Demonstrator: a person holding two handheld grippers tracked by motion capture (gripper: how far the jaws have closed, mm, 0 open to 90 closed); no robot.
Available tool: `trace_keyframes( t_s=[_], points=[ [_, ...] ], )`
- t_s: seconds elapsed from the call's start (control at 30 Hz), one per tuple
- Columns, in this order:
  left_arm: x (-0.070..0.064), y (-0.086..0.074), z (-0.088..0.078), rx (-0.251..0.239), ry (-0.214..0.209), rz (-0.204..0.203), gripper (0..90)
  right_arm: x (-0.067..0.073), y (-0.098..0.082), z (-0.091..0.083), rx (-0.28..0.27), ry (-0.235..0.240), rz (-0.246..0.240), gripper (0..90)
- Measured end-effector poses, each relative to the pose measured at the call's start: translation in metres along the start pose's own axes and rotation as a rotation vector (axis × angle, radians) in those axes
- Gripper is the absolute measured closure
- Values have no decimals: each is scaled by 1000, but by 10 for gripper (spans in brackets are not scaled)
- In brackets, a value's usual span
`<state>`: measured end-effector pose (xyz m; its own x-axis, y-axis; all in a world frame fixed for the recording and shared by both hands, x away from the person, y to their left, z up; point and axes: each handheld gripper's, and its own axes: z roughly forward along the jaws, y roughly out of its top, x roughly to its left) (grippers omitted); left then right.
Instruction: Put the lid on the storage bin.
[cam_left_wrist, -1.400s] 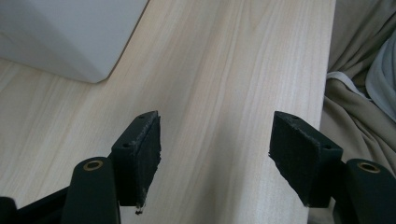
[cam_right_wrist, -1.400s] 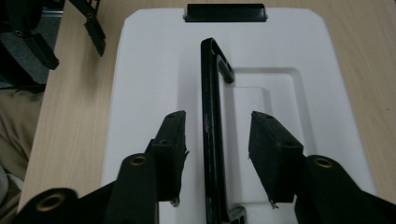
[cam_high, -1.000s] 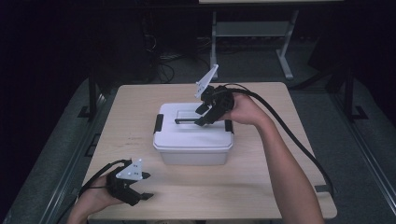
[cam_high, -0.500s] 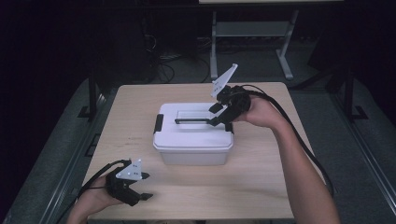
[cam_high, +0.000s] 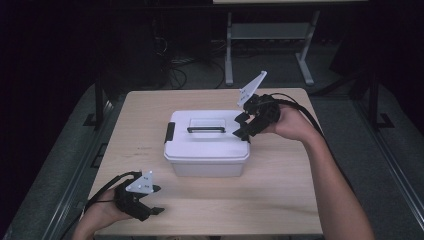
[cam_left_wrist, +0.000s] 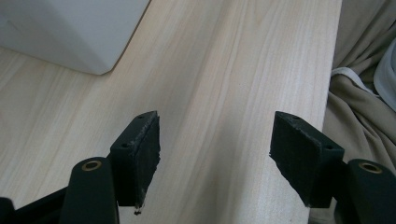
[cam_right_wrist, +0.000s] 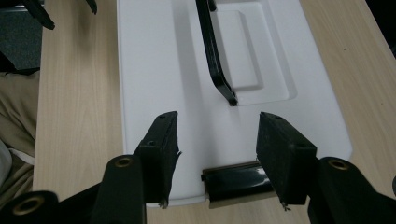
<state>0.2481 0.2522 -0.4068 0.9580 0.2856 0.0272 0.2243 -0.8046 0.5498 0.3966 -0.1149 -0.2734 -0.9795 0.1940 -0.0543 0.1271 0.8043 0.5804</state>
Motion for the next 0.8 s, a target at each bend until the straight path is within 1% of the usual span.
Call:
trace_keyframes(
  t_s=[0.07,0.2,0.23,0.27,0.33,0.4,0.53,0.8],
  points=[
    [0,0,0,0,0,0,328,1,0,-3,10,-1,-3,466],
    [0,0,0,1,0,0,328,3,-3,-6,7,0,-1,467],
    [0,0,0,0,1,2,328,3,-6,-7,-12,3,2,470],
    [0,0,0,0,1,2,328,3,-6,-7,-12,3,2,470],
    [0,0,0,2,0,0,328,3,-13,-5,-2,5,17,467],
    [0,0,1,-6,-1,-8,328,3,-17,-5,-3,7,20,467],
    [0,0,2,0,-4,-2,328,4,-26,-5,4,4,42,463],
    [0,0,2,2,-7,-1,328,6,-43,-11,-1,-7,62,458]
  ],
)
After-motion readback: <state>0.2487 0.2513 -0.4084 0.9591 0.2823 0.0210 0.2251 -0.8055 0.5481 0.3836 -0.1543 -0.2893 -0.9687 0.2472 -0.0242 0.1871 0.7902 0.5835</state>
